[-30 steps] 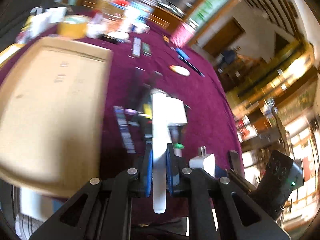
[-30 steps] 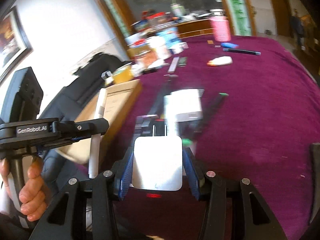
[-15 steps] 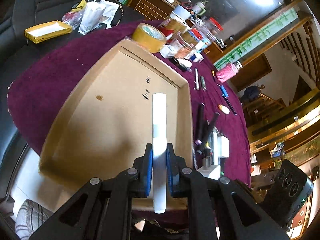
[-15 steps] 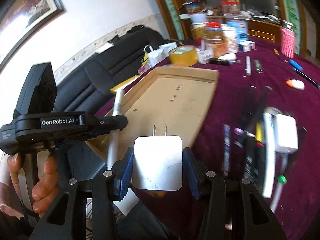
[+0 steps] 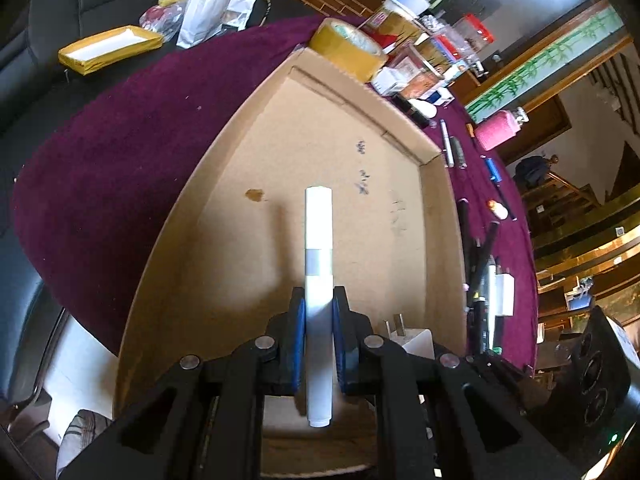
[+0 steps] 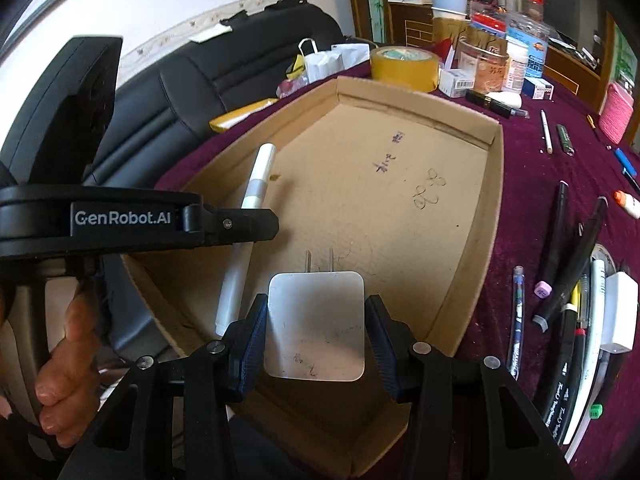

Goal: Organize rigid objects
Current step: 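Open both tools to drop the charger and white marker into the tray, then move both tools back to the marker pile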

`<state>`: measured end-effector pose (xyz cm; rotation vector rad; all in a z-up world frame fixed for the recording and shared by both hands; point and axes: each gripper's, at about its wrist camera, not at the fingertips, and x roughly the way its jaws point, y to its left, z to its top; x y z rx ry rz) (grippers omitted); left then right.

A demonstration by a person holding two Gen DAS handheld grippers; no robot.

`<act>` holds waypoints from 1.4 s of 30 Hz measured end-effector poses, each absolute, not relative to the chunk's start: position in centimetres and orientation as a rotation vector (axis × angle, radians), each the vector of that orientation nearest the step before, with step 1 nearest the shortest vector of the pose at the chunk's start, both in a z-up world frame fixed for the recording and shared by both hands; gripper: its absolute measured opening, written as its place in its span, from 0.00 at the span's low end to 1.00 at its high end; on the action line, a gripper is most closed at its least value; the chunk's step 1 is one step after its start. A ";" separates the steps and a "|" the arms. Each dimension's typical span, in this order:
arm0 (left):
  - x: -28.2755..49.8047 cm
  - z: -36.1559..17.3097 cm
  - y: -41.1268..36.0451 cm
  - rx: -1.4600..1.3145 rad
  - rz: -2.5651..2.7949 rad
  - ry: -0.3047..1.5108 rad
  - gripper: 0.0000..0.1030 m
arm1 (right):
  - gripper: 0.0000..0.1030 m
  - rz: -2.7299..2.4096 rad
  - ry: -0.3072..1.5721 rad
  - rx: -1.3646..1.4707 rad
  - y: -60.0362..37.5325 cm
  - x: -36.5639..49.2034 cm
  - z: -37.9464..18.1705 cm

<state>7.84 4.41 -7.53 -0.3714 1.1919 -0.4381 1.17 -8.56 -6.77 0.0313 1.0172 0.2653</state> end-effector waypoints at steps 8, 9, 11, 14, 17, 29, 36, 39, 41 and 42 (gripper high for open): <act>8.2 -8.0 4.4 -0.357 -0.424 1.204 0.12 | 0.51 0.270 1.021 -0.019 -8.0 1.7 -7.7; 8.2 -7.9 4.4 -0.350 -0.417 1.202 0.12 | 0.51 0.267 1.020 -0.024 -8.0 1.6 -7.7; 8.0 -7.8 4.3 -0.329 -0.402 1.190 0.12 | 0.51 0.267 1.013 -0.040 -7.8 1.5 -7.8; 7.9 -7.8 4.4 -0.332 -0.396 1.182 0.15 | 0.52 0.269 1.000 -0.054 -7.5 1.0 -7.8; 7.7 -7.5 4.5 -0.330 -0.380 1.169 0.24 | 0.61 0.288 0.989 -0.020 -8.2 0.7 -7.4; 2.9 -2.0 0.0 -0.246 -0.399 0.981 0.61 | 0.67 0.333 0.821 0.139 -13.7 -5.8 -3.3; -1.4 -0.3 -6.8 -0.144 -0.519 0.958 0.67 | 0.78 0.229 0.767 0.261 -20.0 -10.9 -2.8; -3.1 -0.5 -9.1 -0.100 -0.555 0.976 0.67 | 0.78 0.186 0.746 0.293 -22.7 -13.4 -2.8; -4.1 -0.8 -10.4 -0.059 -0.574 0.986 0.67 | 0.78 0.151 0.739 0.313 -24.2 -14.8 -2.9; -4.4 -0.9 -10.9 -0.045 -0.578 0.989 0.67 | 0.78 0.128 0.739 0.331 -25.0 -15.6 -3.2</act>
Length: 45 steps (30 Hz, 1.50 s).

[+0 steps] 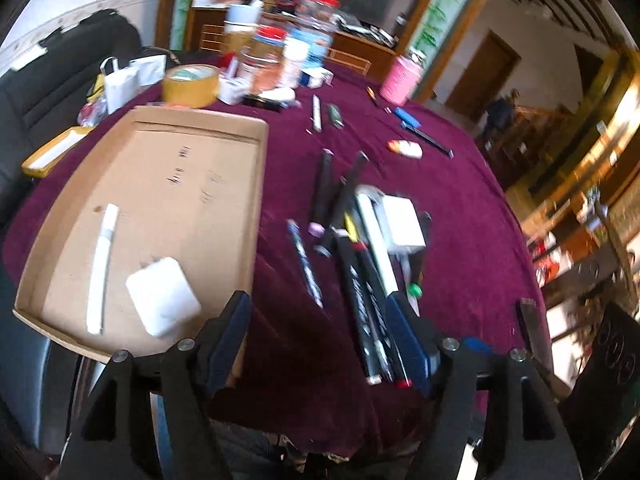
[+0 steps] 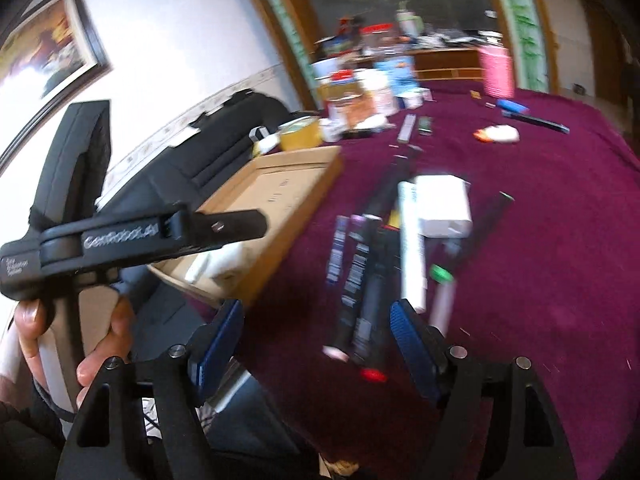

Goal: Organize rigid objects
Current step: 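Move both tools back to the marker pile, then grasp a red-capped black marker with the right tool while the left grasps a black marker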

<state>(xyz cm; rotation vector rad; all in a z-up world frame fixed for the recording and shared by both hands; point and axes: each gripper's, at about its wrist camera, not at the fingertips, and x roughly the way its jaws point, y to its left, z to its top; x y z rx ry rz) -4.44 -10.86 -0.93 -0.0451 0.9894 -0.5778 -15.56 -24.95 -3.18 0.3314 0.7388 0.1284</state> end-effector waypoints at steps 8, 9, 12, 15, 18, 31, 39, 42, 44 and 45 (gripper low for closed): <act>-5.6 -1.8 -12.5 -0.008 -0.600 1.026 0.67 | 0.55 0.085 0.768 0.462 -27.9 -17.5 -5.0; -5.6 -1.9 -12.5 -0.006 -0.601 1.028 0.67 | 0.52 0.082 0.774 0.462 -27.8 -17.4 -5.1; -5.4 -2.1 -12.3 -0.012 -0.605 1.033 0.67 | 0.38 0.090 0.794 0.460 -27.6 -16.9 -5.4; -5.1 -2.5 -12.2 -0.011 -0.603 1.045 0.67 | 0.34 0.098 0.829 0.453 -27.1 -15.7 -6.1; -4.7 -3.0 -12.1 -0.013 -0.600 1.056 0.67 | 0.34 0.104 0.853 0.466 -27.3 -14.7 -6.8; -3.0 -3.8 -12.9 -0.012 -0.615 1.083 0.67 | 0.34 0.034 0.892 0.421 -27.4 -11.4 -6.8; -2.7 -4.4 -13.2 -0.001 -0.621 1.102 0.67 | 0.22 0.032 0.921 0.405 -27.0 -10.2 -7.6; -2.5 -4.6 -13.4 0.002 -0.621 1.110 0.67 | 0.22 0.034 0.934 0.398 -26.8 -9.6 -7.9; -2.4 -4.8 -13.6 0.006 -0.623 1.118 0.67 | 0.19 0.026 0.950 0.402 -26.8 -9.1 -8.3; -2.4 -4.9 -13.7 0.008 -0.624 1.124 0.67 | 0.16 0.039 0.950 0.406 -26.8 -8.9 -8.5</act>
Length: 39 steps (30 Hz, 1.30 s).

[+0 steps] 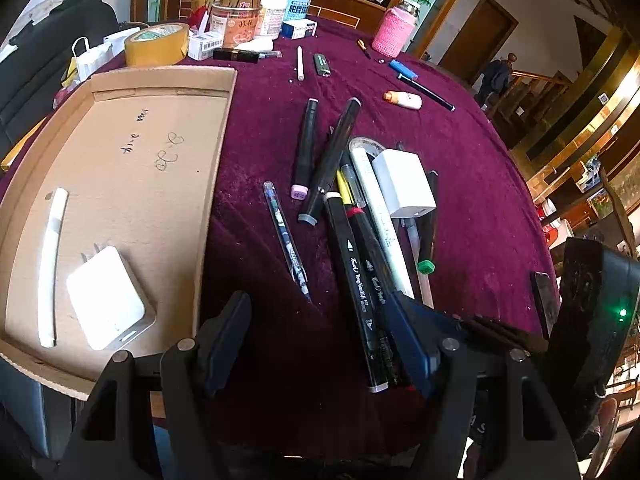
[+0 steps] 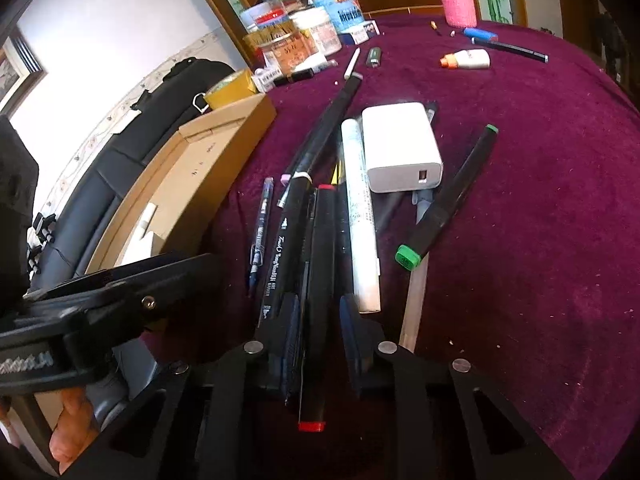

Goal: Organize rigid objects
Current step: 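Grasp a red-capped black marker with the right tool while the left grasps a black marker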

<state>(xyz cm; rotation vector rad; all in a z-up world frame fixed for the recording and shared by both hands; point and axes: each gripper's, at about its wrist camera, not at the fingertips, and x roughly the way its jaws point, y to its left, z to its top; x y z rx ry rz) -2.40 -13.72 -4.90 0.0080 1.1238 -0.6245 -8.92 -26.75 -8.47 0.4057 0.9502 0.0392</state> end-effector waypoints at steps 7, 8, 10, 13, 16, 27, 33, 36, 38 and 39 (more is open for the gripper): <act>-1.9 -5.5 -15.2 0.023 -0.638 1.150 0.62 | 0.15 0.034 0.881 0.411 -27.6 -10.1 -7.4; -1.9 -5.6 -15.5 0.028 -0.640 1.156 0.61 | 0.15 0.027 0.874 0.408 -27.7 -10.3 -7.3; -1.8 -5.9 -16.2 0.034 -0.643 1.171 0.55 | 0.15 0.021 0.869 0.406 -28.0 -10.7 -7.2; -1.7 -6.4 -17.1 0.044 -0.652 1.191 0.49 | 0.15 0.011 0.856 0.414 -28.5 -11.3 -7.1; -1.6 -6.8 -17.9 0.057 -0.655 1.210 0.43 | 0.15 0.007 0.853 0.422 -29.0 -11.6 -7.1; -1.0 -7.3 -17.8 0.044 -0.622 1.230 0.17 | 0.15 -0.003 0.839 0.432 -29.9 -11.7 -7.0; -1.0 -6.8 -16.7 -0.013 -0.639 1.222 0.15 | 0.15 -0.012 0.836 0.417 -29.5 -11.6 -6.5; -1.0 -6.3 -15.9 -0.046 -0.636 1.201 0.14 | 0.15 -0.016 0.836 0.411 -29.2 -11.6 -6.3; -1.0 -5.9 -15.0 -0.082 -0.639 1.195 0.14 | 0.15 -0.016 0.833 0.407 -28.9 -11.7 -6.1; -1.1 -5.7 -14.7 -0.096 -0.640 1.190 0.14 | 0.15 -0.015 0.832 0.406 -28.7 -11.7 -6.0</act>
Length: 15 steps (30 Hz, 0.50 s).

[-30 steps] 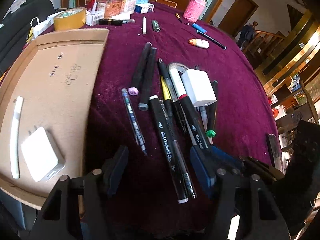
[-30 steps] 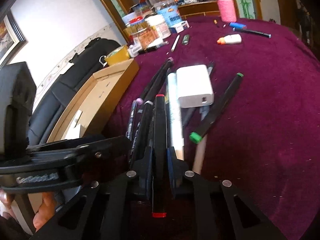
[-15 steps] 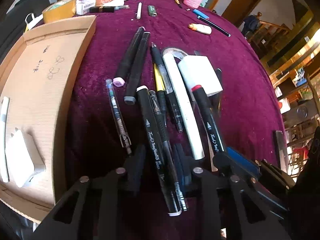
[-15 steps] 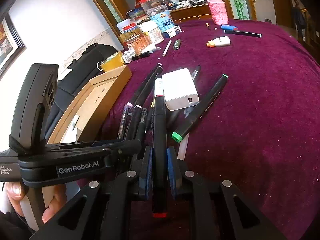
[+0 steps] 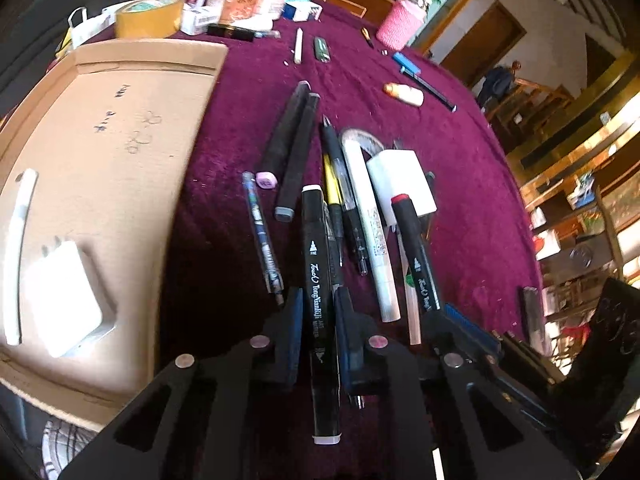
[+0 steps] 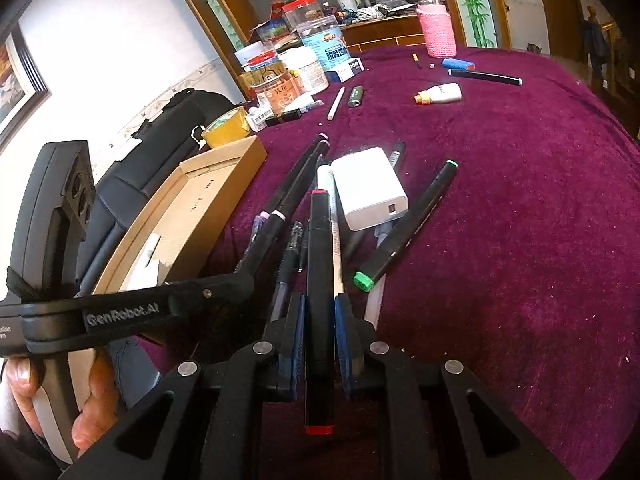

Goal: Organize rigid objects
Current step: 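Grasp a red-capped black marker with the right tool while the left grasps a black marker, then carry both black markers over the cardboard tray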

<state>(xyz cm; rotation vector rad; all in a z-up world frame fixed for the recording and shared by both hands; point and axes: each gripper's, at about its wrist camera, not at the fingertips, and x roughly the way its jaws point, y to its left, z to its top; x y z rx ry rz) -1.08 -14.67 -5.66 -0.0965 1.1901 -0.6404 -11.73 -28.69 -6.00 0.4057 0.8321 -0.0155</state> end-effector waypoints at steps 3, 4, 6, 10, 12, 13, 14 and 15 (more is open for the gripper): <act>-1.2 -4.6 -12.9 -0.149 -0.648 1.162 0.14 | 0.15 -0.005 0.825 0.399 -28.0 -11.7 -5.5; -1.3 -4.1 -12.4 -0.159 -0.649 1.150 0.14 | 0.15 0.001 0.821 0.390 -27.5 -11.7 -5.2; -1.2 -3.2 -11.1 -0.187 -0.641 1.121 0.14 | 0.15 0.018 0.814 0.373 -26.6 -11.4 -4.6; -0.6 -1.5 -8.0 -0.231 -0.611 1.081 0.14 | 0.15 0.069 0.799 0.343 -24.4 -10.2 -3.3; -0.1 -1.0 -6.2 -0.241 -0.578 1.070 0.15 | 0.15 0.096 0.799 0.333 -23.3 -9.5 -2.8; 0.1 -0.8 -5.3 -0.249 -0.558 1.067 0.14 | 0.15 0.109 0.800 0.331 -22.8 -9.1 -2.5; 0.5 -0.5 -4.1 -0.255 -0.536 1.060 0.14 | 0.15 0.121 0.801 0.330 -22.3 -8.6 -2.3; 0.7 -0.4 -3.4 -0.260 -0.525 1.054 0.14 | 0.15 0.134 0.803 0.330 -21.9 -8.1 -2.1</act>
